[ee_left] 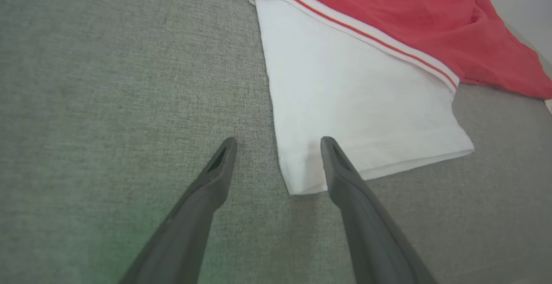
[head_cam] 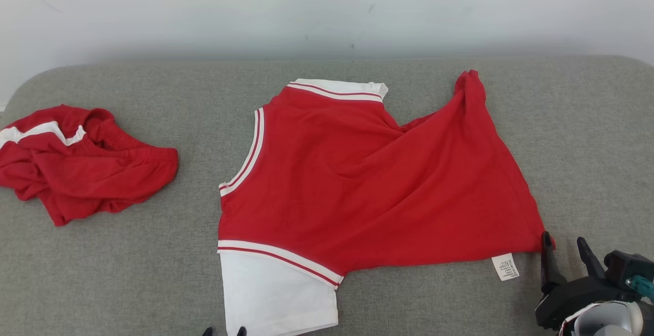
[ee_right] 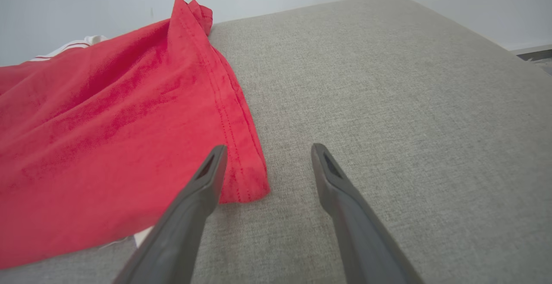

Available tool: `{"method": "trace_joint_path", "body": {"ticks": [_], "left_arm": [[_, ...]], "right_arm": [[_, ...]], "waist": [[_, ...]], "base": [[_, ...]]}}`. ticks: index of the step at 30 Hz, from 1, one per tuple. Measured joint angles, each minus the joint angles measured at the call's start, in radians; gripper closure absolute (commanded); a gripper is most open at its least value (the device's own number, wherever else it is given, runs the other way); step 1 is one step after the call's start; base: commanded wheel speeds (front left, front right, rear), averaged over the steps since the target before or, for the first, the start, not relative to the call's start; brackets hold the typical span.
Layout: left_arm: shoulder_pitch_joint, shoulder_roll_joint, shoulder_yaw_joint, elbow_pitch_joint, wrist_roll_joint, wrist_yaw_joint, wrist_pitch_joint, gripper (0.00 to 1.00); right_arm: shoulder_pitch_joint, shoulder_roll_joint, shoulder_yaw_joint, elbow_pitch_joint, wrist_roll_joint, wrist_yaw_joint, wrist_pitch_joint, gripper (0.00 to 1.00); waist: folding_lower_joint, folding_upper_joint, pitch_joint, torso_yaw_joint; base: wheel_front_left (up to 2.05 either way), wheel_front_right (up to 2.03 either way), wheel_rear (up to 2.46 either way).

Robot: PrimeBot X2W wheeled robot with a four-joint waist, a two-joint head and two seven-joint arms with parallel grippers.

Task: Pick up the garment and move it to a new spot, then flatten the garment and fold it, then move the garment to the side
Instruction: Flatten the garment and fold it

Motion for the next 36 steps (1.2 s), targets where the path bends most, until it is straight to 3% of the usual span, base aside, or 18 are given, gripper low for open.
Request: {"method": "trace_joint_path", "body": {"ticks": [11,12,13,14,15,24,32,36], "left_arm": [[-0.046,-0.051,-0.024,0.099,-0.026,-0.056,0.001,0.00],[-0.053,-0.057,-0.024,0.110,-0.033,-0.061,0.003,0.00],[-0.056,-0.067,-0.020,0.119,-0.048,-0.070,0.004,0.31],[-0.059,-0.074,-0.021,0.128,-0.060,-0.077,0.011,0.58],[-0.066,-0.074,-0.028,0.138,-0.063,-0.082,0.020,1.00],[-0.053,-0.088,-0.004,0.134,-0.075,-0.094,0.002,1.00],[-0.046,-0.011,0.113,-0.119,-0.041,-0.053,-0.011,1.00],[-0.146,0.043,0.141,-0.226,-0.027,-0.046,0.025,1.00]], "right_arm": [[-0.112,-0.016,0.041,0.213,0.010,0.000,-0.008,0.00],[-0.118,-0.017,0.043,0.227,0.016,0.000,-0.012,0.05],[-0.125,-0.017,0.048,0.242,0.020,0.000,-0.018,0.56],[-0.128,-0.019,0.054,0.253,0.022,0.000,-0.020,0.82],[-0.130,-0.019,0.061,0.261,0.031,0.000,-0.029,1.00],[-0.098,-0.032,0.115,0.223,0.097,0.000,-0.086,1.00],[-0.071,-0.042,0.158,0.032,0.151,0.000,-0.063,1.00],[-0.110,-0.053,0.179,-0.078,0.177,0.000,0.002,1.00]], "waist": [[0.0000,0.0000,0.016,0.016],[0.0000,-0.0001,0.015,0.019],[0.0000,-0.0001,0.015,0.021],[-0.0001,-0.0001,0.013,0.022],[-0.0001,-0.0001,0.009,0.023],[0.0000,0.0000,-0.038,0.012],[0.0000,0.0000,-0.053,-0.018],[0.0000,0.0000,-0.041,-0.027]], "base": [[0.00,0.00,0.00],[0.00,0.00,0.00],[0.00,0.00,0.00],[0.00,0.00,0.00],[0.00,0.00,0.00],[0.00,0.00,0.00],[0.00,0.00,0.00],[0.00,0.00,0.00]]}}
